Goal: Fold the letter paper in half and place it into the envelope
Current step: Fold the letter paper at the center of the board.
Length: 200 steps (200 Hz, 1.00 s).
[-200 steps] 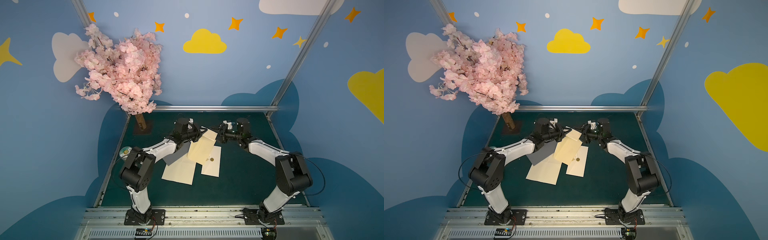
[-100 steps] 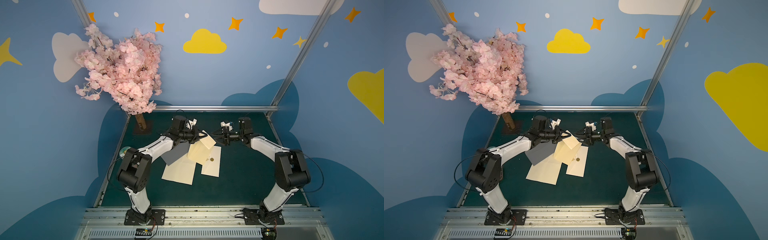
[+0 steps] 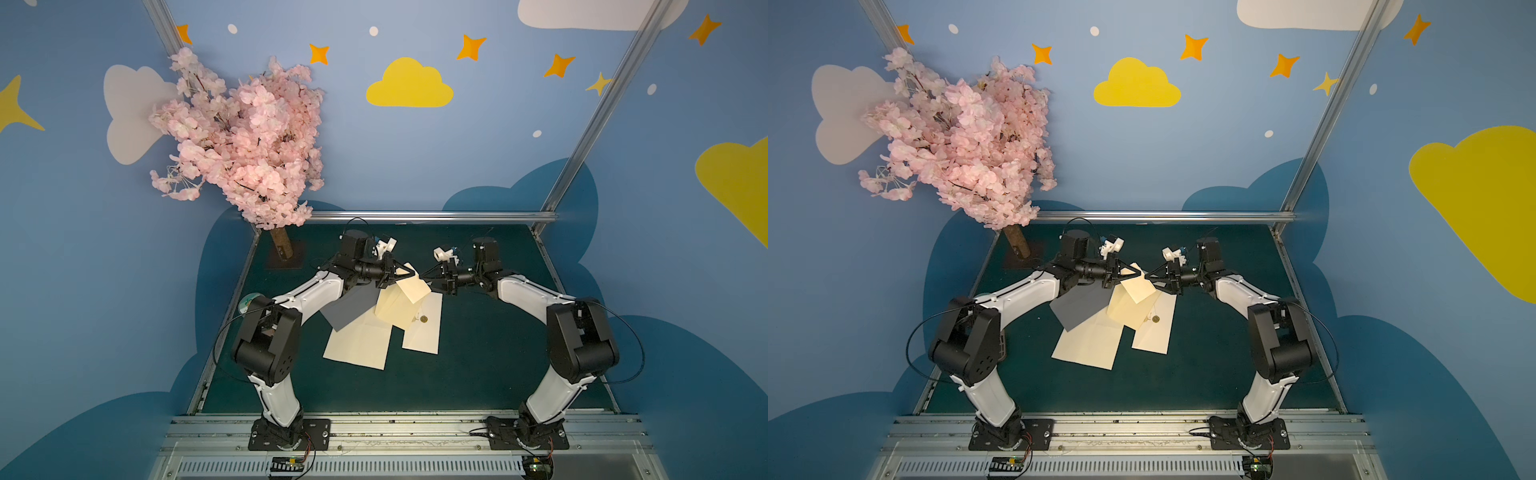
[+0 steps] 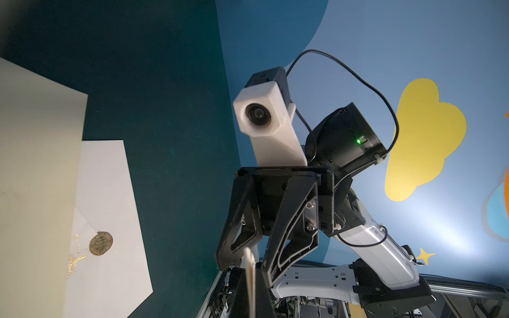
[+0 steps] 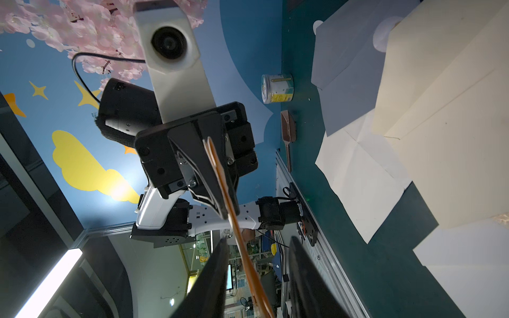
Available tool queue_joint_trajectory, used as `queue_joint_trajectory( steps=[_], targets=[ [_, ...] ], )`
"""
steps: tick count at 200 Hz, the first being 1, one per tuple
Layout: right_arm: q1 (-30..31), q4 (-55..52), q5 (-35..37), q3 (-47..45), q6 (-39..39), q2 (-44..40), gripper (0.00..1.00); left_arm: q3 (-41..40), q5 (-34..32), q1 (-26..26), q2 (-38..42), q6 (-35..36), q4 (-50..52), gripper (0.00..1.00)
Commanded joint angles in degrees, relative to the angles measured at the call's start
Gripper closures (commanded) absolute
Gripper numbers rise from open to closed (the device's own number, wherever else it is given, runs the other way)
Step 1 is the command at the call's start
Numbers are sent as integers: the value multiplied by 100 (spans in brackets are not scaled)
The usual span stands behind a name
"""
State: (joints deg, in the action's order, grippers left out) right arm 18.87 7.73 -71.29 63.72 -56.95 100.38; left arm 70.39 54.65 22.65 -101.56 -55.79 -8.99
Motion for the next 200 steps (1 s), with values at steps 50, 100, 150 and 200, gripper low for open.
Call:
queue_joint_trajectory(
  steps=[50, 100, 150, 200],
  targets=[
    [196, 552, -142, 93, -246, 272, 78, 262, 432, -21, -182, -53, -181, 90],
    [178, 1316, 223, 4, -830, 337, 100, 151, -35, -19, -64, -306, -208, 38],
    [191, 3541, 940, -628, -2323, 477, 100, -335, -822, -1, 81, -1309, -1219, 44],
    [288, 3912, 1086, -720, -2588, 531, 100, -459, -1073, -12, 9, -1675, -1716, 55]
  ],
)
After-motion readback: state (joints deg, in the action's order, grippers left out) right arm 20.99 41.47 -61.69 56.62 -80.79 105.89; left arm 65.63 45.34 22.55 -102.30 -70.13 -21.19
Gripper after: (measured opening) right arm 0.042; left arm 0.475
